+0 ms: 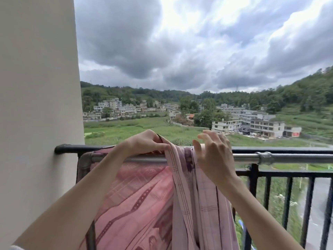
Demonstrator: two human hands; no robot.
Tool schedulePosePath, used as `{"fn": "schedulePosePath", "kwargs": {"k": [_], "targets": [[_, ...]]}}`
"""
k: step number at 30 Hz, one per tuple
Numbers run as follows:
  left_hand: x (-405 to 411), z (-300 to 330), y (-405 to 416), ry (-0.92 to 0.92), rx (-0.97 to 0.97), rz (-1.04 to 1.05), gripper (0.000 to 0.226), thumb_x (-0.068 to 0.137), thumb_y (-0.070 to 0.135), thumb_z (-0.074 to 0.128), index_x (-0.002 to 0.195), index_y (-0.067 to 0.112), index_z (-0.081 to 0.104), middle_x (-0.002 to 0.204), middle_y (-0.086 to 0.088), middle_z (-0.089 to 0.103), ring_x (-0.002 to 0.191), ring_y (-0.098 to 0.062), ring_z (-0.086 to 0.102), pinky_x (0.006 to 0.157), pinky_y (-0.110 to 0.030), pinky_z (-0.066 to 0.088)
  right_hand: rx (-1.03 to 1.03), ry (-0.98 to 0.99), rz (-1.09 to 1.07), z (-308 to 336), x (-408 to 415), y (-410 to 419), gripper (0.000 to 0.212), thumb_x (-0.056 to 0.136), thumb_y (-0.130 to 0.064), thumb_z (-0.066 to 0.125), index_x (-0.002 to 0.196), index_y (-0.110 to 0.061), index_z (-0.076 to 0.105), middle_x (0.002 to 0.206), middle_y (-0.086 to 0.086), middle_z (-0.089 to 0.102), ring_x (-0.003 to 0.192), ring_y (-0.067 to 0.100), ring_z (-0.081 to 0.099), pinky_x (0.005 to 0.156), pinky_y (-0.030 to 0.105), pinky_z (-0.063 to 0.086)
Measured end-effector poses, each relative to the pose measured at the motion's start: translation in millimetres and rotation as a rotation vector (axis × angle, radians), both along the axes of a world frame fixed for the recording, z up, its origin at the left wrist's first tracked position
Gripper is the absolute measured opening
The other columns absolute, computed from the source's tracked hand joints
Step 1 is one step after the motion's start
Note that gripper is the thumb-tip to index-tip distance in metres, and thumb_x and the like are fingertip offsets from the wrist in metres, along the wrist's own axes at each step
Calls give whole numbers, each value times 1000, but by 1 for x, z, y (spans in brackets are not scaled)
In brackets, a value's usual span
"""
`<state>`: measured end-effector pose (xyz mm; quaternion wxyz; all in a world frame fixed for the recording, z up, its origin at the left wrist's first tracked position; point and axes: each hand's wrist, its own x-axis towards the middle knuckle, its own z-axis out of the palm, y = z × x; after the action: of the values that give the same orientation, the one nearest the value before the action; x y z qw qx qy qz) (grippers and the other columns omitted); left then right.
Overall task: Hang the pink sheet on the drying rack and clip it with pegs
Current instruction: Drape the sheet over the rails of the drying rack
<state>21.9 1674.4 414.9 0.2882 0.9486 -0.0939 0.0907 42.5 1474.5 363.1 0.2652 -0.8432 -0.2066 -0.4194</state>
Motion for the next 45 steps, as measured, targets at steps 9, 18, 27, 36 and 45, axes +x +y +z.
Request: {"fn": "schedulePosePath", "kwargs": {"k": [9,18,27,36,45], "targets": [[-63,-47,104,-493,-81,359,23,84,24,66,106,18,68,99,14,62,91,1,56,68,4,36,-270,0,277,-32,-27,114,55,93,-44,45,142,-22,34,152,4,30,141,19,24,118,43,0],[-57,-79,112,-487,198,422,38,88,37,57,124,24,56,128,2,57,124,-18,41,110,-46,24,-195,-11,334,-40,-20,141,41,94,-20,48,134,-10,46,124,7,61,114,24,54,101,33,33],[-17,-80,18,-630,77,187,47,88,50,48,121,19,59,117,-1,65,110,-16,58,105,-39,28,-125,-40,92,-38,-7,39,25,93,-15,51,113,-6,64,119,7,65,122,24,52,117,37,12],[-8,-79,4,-724,-148,141,25,74,19,72,98,14,72,94,-2,74,86,-14,68,89,-42,51,-173,-152,-24,-42,-2,3,20,91,-23,54,108,-16,64,112,-3,66,112,20,57,114,41,19],[-15,-83,12,-749,-213,242,15,80,8,67,94,12,73,91,-4,72,79,-9,63,78,-9,47,-161,-178,-169,-55,16,-52,33,92,-28,41,109,-13,64,115,3,65,117,25,56,113,46,22]]}}
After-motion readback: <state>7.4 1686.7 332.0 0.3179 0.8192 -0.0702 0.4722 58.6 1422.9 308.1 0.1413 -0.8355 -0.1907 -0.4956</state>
